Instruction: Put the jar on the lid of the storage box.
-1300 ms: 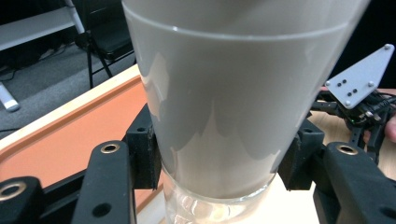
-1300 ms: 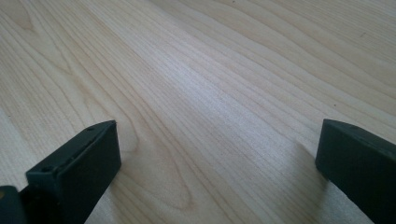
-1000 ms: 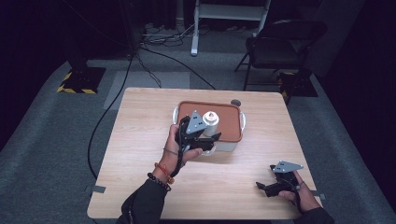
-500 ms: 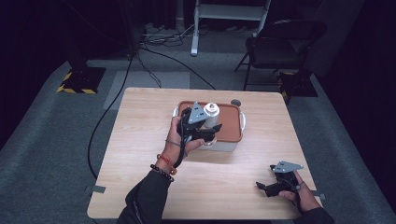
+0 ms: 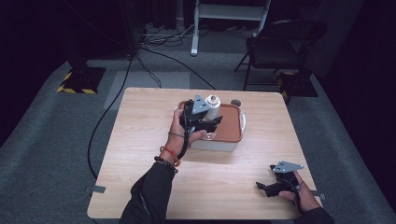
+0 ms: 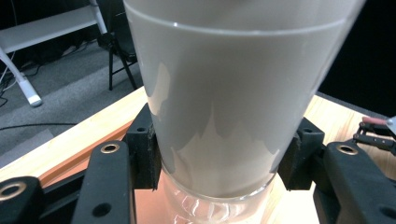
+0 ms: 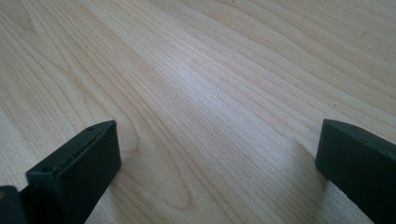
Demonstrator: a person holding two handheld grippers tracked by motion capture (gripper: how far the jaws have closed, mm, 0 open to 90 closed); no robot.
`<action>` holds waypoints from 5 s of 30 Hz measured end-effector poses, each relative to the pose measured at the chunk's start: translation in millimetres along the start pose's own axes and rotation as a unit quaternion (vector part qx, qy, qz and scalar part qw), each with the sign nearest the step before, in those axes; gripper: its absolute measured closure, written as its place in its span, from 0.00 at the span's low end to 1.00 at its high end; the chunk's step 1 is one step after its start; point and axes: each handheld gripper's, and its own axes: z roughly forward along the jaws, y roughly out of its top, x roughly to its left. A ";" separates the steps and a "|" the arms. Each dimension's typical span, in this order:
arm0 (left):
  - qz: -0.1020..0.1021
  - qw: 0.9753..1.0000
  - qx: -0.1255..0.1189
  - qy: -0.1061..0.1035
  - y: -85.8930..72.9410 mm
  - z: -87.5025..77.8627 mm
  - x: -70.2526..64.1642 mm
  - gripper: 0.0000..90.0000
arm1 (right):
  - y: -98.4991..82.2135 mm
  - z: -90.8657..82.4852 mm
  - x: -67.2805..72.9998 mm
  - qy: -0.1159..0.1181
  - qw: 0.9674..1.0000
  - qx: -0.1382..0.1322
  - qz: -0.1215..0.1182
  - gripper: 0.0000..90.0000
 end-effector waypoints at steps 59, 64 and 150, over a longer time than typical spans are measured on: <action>-0.036 0.998 0.040 0.034 -8.9 47.5 22.3 0.48 | -0.2 -0.1 0.1 0.002 1.000 0.000 -0.002 0.00; -0.040 0.998 0.043 0.035 -11.3 49.3 23.7 0.48 | -0.2 -0.1 0.1 0.002 1.000 0.000 -0.002 0.00; -0.023 0.998 0.052 0.034 -29.2 62.8 22.3 0.16 | -0.3 -0.2 0.2 0.002 1.000 0.000 -0.003 0.00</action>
